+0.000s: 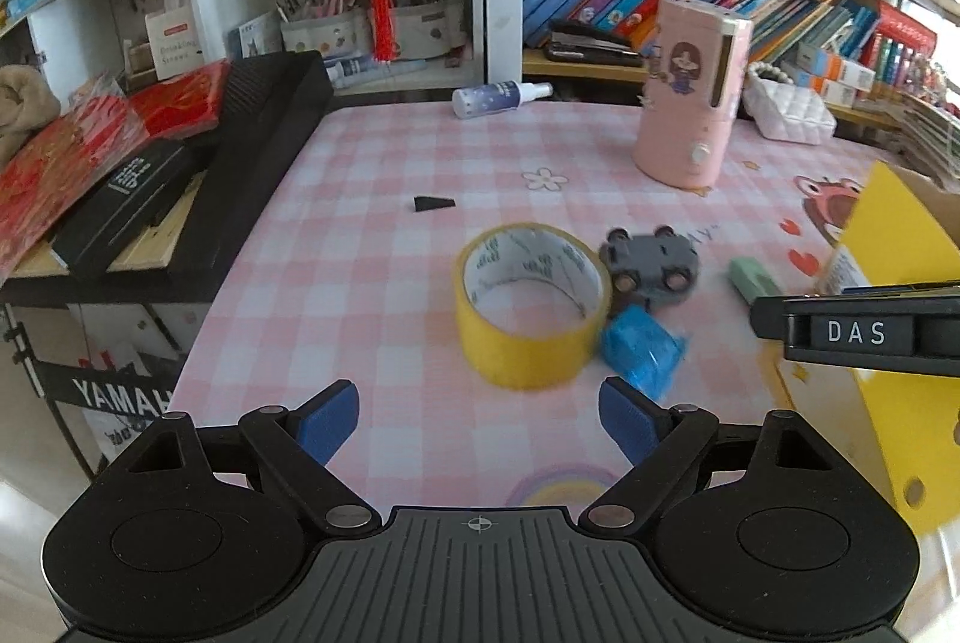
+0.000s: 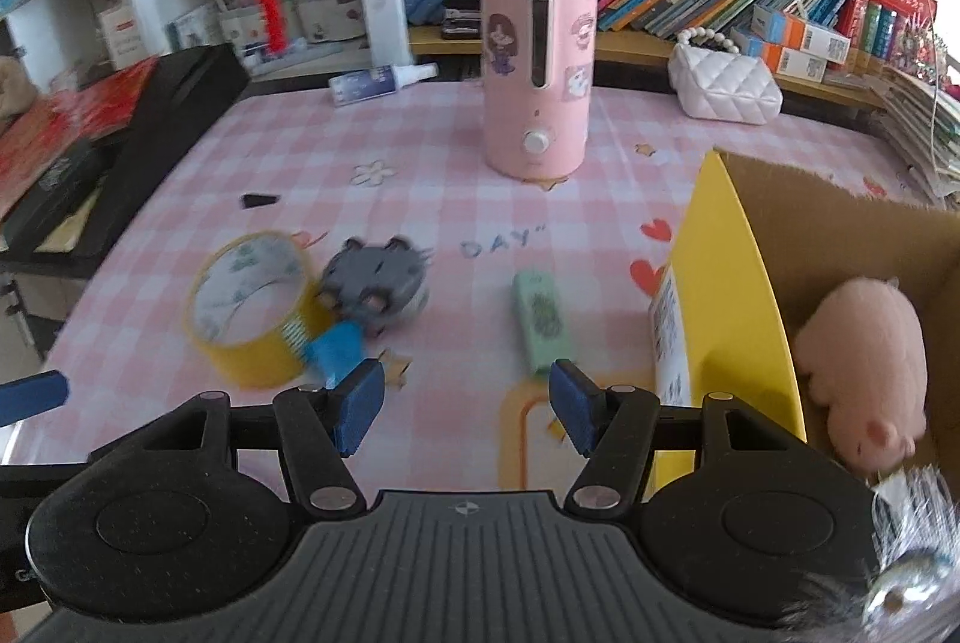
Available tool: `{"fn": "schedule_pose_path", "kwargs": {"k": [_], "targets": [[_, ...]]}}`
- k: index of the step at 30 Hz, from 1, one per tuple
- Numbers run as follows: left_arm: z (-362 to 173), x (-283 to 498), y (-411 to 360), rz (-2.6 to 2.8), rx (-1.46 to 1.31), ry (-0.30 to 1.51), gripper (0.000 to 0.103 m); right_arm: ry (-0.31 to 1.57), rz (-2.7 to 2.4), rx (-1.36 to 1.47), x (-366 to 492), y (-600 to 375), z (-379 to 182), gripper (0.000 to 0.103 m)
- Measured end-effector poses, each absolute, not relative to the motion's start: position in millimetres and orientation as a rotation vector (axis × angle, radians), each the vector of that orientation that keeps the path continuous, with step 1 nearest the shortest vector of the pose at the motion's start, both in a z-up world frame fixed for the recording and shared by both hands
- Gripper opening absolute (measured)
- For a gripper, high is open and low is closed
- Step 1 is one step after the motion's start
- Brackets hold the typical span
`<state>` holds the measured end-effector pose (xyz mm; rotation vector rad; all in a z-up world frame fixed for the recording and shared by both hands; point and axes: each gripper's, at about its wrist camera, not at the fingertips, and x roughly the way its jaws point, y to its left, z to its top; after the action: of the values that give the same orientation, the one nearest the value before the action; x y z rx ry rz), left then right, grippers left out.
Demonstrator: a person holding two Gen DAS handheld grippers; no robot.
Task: Organize objects
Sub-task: 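Grasp the mint-green stick with the right tool while the left tool grasps the yellow tape roll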
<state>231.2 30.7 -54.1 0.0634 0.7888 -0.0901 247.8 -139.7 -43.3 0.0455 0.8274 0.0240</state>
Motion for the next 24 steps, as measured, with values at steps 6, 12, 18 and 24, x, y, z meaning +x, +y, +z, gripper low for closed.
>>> {"fn": "schedule_pose_path", "kwargs": {"k": [6,12,18,24], "targets": [[-63,266,23,-0.083,0.059,0.804,0.088,0.866,-0.050,0.059,287,-150,-59,0.057],[-70,292,4,-0.119,0.091,0.820,0.090,0.915,-0.104,0.082,317,-162,-76,0.055],[-77,311,-5,-0.134,0.117,0.846,0.088,0.959,-0.101,0.086,331,-165,-88,0.052],[-90,322,-8,-0.130,0.118,0.878,0.085,0.976,-0.083,0.087,335,-164,-95,0.040]]}}
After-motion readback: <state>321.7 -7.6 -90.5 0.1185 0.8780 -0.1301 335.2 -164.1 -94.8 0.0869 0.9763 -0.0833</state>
